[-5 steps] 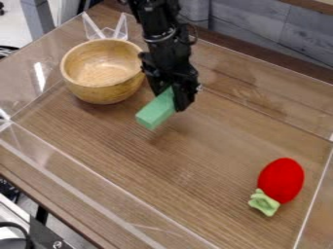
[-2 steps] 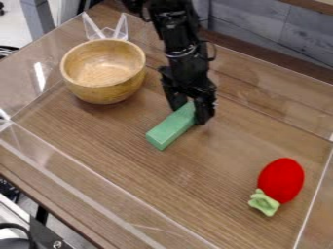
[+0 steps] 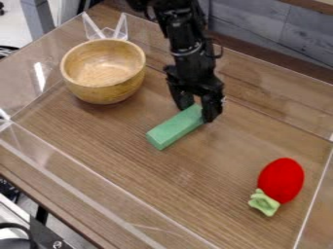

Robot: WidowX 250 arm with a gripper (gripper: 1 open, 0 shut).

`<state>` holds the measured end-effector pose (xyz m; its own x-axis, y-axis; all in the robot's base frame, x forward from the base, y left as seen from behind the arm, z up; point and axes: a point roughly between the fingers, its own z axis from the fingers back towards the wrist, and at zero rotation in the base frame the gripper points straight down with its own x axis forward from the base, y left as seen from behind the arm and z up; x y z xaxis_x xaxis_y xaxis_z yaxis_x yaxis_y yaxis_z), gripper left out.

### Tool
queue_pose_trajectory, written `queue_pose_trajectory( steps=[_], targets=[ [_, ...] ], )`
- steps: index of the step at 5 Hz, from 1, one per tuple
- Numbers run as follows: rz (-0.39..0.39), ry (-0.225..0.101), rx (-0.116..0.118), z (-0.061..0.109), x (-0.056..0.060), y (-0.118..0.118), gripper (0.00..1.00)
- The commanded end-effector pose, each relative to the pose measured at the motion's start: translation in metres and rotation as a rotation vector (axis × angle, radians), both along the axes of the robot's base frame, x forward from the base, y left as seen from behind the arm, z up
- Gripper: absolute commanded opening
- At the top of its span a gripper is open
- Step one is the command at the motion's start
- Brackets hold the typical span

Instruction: Remove the green stick from the brown bowl and put it on the table

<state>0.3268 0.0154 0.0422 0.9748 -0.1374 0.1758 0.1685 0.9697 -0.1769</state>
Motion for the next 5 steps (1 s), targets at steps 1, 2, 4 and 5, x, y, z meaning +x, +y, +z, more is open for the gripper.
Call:
queue_pose_trajectory(
  steps=[1, 2, 4, 5],
  targets=[
    [-0.007, -0.075, 0.003, 0.030, -0.001, -0.004, 1.00],
    [-0.014, -0.081, 0.009, 0.034, -0.008, -0.006, 1.00],
    [-0.026, -0.079, 0.041, 0.042, -0.016, -0.017, 1.00],
    [-0.070, -0.079, 0.058, 0.033, -0.017, -0.006, 1.00]
  ],
)
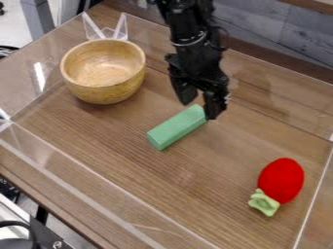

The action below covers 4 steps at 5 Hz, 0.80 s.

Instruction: Remove the green stick from the brown bowl and put it on the table

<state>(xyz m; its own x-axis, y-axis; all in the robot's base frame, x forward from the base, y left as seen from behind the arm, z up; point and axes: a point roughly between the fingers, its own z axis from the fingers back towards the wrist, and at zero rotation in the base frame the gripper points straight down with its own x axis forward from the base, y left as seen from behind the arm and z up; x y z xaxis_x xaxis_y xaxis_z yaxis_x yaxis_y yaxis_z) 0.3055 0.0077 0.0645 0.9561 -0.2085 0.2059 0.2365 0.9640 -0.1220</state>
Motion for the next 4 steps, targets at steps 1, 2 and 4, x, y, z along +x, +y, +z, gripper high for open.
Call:
queue_pose_trajectory(
  steps=[1, 2, 4],
  targets=[
    [-0.034, -0.040, 0.023, 0.0042, 0.0029, 0.0115, 1.00],
    [-0.023, -0.040, 0.023, 0.0018, 0.0020, 0.0081, 1.00],
    [0.043, -0.039, 0.019, 0.0080, 0.0055, 0.0041, 1.00]
  ],
)
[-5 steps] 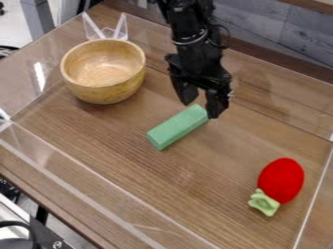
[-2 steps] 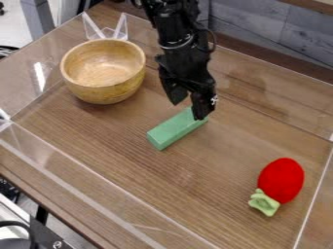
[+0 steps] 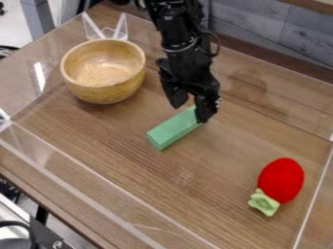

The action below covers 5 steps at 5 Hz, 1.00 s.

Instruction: Remove the green stick from the brown bowl and put it on the table

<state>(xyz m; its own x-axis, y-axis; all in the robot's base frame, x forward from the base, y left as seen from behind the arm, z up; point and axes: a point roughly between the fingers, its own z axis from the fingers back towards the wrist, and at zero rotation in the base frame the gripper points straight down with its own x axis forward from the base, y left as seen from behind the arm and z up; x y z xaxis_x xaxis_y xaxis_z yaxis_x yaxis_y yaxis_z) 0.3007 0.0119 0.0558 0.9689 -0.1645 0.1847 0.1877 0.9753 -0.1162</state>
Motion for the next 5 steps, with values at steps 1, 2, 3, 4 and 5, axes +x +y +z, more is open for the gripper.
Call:
queue_pose_trajectory(
  steps=[1, 2, 3, 4, 5],
  targets=[
    [0.041, -0.059, 0.015, 0.024, 0.014, 0.002, 1.00],
    [0.071, -0.060, 0.020, 0.027, 0.017, 0.002, 0.00],
    [0.112, -0.057, 0.024, 0.022, 0.020, 0.007, 1.00],
    [0.147, -0.054, 0.028, 0.014, 0.024, 0.015, 1.00],
    [0.198, -0.053, 0.032, 0.011, 0.017, 0.003, 1.00]
  ],
)
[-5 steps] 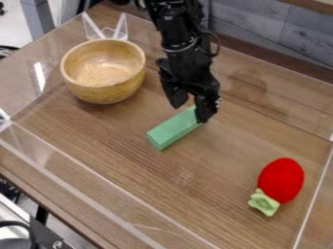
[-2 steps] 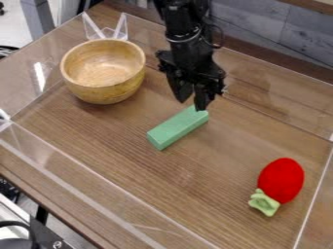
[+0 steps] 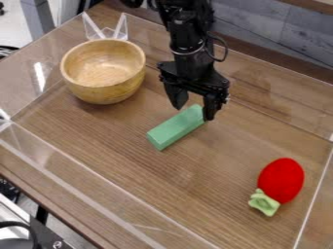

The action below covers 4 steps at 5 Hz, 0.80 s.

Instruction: Remove the green stick from the brown bowl and put it on the table

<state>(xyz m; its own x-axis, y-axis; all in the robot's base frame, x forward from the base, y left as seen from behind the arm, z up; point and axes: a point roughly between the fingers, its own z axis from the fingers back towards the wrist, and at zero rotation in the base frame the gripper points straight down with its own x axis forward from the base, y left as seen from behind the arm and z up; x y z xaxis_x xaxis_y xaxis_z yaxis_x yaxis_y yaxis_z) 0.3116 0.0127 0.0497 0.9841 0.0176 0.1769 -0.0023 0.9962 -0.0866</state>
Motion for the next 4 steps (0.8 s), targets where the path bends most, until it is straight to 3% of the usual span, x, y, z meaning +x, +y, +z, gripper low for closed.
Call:
queue_pose_trajectory(
  steps=[1, 3, 4],
  targets=[
    [0.005, -0.088, -0.010, 0.028, 0.009, 0.000, 1.00],
    [-0.024, -0.143, -0.027, 0.048, 0.021, 0.008, 1.00],
    [-0.052, -0.172, -0.023, 0.060, 0.025, 0.019, 1.00]
  ],
)
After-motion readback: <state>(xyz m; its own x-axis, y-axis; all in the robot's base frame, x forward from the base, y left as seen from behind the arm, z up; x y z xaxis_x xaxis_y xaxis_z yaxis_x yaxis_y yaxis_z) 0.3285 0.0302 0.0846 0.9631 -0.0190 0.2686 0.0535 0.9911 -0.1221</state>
